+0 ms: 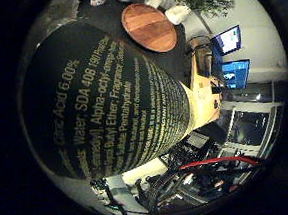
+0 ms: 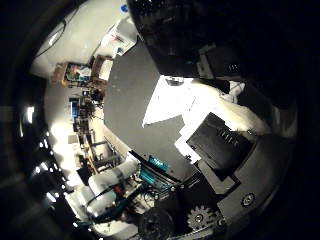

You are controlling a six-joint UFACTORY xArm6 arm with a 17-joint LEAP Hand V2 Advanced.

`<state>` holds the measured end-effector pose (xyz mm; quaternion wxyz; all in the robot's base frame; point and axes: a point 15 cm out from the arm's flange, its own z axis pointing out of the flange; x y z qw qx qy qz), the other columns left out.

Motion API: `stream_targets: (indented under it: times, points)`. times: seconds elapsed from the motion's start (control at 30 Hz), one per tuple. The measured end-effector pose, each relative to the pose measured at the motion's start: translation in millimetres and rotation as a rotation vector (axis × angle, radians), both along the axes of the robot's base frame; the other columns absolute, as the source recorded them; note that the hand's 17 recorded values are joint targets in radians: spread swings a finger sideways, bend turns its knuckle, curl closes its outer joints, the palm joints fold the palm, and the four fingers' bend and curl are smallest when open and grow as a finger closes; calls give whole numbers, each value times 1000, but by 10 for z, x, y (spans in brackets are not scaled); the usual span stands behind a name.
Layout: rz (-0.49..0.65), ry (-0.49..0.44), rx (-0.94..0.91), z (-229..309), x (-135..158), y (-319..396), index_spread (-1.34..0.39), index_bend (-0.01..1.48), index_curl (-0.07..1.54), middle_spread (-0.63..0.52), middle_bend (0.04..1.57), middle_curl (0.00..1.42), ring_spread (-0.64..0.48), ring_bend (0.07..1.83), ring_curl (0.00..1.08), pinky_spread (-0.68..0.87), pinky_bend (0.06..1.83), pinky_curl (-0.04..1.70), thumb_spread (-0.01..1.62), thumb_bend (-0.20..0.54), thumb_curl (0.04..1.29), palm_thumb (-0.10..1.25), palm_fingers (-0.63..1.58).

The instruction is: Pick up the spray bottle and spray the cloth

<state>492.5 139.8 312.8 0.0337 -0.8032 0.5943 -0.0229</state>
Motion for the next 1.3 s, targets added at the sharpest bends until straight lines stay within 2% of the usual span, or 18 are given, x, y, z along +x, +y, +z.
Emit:
stream_targets:
  times: [0.3,0.6,0.73,1.03,1.3]
  points:
    - [32,2,-7,116,-123,137,-330,963,1058,-257,1156,1128,-301,1277,1029,-166,1019,1597,808,-18,855,964,1051]
    - [0,-19,-1,599,-321,-95,-331,959,1060,-258,1155,1129,-300,1276,1027,-165,1016,1598,808,-18,855,963,1056]
    - [-2,-44,-8,789,-323,-139,-332,957,1061,-256,1157,1128,-299,1277,1025,-165,1015,1598,808,-18,855,963,1056]
    - [-7,-27,-18,650,-303,-144,-333,958,1063,-256,1154,1128,-298,1281,1021,-164,1015,1599,808,-18,856,963,1054]
    - [-16,-15,-20,389,-134,-103,-333,957,1064,-257,1152,1129,-297,1282,1018,-164,1016,1599,808,-18,856,963,1054]
